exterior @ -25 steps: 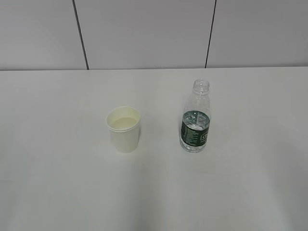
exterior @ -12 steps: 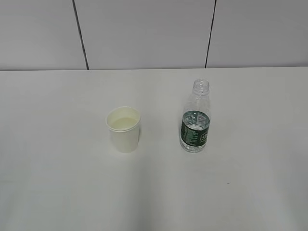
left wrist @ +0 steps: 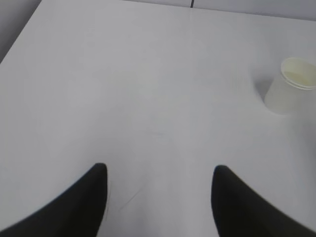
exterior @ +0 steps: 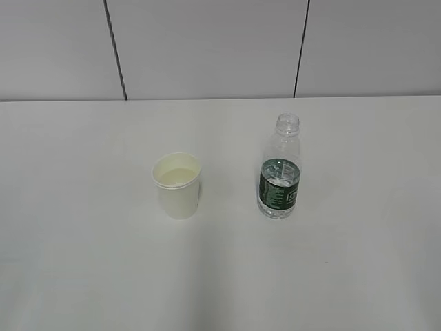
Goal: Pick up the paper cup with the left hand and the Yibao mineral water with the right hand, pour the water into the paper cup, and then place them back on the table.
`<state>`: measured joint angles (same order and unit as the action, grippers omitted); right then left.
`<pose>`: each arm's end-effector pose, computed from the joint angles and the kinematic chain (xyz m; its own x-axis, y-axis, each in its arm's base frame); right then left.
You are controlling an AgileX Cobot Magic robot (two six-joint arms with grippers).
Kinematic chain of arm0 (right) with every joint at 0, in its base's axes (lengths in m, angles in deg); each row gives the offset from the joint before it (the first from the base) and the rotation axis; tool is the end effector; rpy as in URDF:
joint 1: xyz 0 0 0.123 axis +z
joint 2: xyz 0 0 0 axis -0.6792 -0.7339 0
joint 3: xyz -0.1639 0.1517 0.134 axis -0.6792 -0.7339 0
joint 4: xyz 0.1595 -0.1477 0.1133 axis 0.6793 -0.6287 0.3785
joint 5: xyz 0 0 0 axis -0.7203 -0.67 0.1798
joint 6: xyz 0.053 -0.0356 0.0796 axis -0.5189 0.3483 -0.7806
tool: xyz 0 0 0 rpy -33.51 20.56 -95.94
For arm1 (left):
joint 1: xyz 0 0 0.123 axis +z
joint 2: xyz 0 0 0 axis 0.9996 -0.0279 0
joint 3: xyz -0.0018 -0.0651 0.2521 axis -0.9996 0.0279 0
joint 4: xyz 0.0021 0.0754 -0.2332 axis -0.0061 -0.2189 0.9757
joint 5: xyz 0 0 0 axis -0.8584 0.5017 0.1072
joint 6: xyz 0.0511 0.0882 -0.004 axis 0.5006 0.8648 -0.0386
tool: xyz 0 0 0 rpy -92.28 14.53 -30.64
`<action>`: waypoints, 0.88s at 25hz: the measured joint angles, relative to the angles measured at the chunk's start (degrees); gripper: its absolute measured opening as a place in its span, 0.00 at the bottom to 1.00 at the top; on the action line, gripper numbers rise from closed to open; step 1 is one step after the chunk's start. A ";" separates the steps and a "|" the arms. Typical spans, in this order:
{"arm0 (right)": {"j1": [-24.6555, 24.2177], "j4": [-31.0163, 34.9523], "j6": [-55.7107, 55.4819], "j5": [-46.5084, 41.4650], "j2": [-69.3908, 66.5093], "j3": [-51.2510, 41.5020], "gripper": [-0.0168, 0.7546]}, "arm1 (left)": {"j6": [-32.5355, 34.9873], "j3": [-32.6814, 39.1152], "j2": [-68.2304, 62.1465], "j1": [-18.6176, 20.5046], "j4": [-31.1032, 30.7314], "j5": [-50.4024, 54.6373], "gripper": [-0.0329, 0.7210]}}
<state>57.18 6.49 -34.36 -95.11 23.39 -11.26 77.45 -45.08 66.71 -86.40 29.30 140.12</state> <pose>0.0193 -0.0030 0.2616 -0.4705 -0.2411 -0.8488 -0.2424 0.9603 -0.1383 0.0204 0.0007 0.2700 -0.4804 -0.0895 -0.8725 -0.0700 0.9955 -0.0636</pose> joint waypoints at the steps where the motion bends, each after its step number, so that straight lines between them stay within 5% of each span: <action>1: 0.00 -0.04 0.00 0.00 0.00 0.00 0.79 | 0.00 0.00 0.74 0.00 0.00 0.08 0.65; 14: -0.64 -0.04 -0.12 0.00 0.00 0.00 0.79 | 0.00 0.00 1.33 0.00 0.55 0.07 0.65; 22: -8.30 -0.04 -0.12 0.00 0.00 0.00 0.79 | 0.00 0.00 1.33 0.00 0.83 0.07 0.65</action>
<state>48.88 6.45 -34.49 -95.11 23.39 -11.26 77.45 -45.08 68.04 -86.40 30.13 140.19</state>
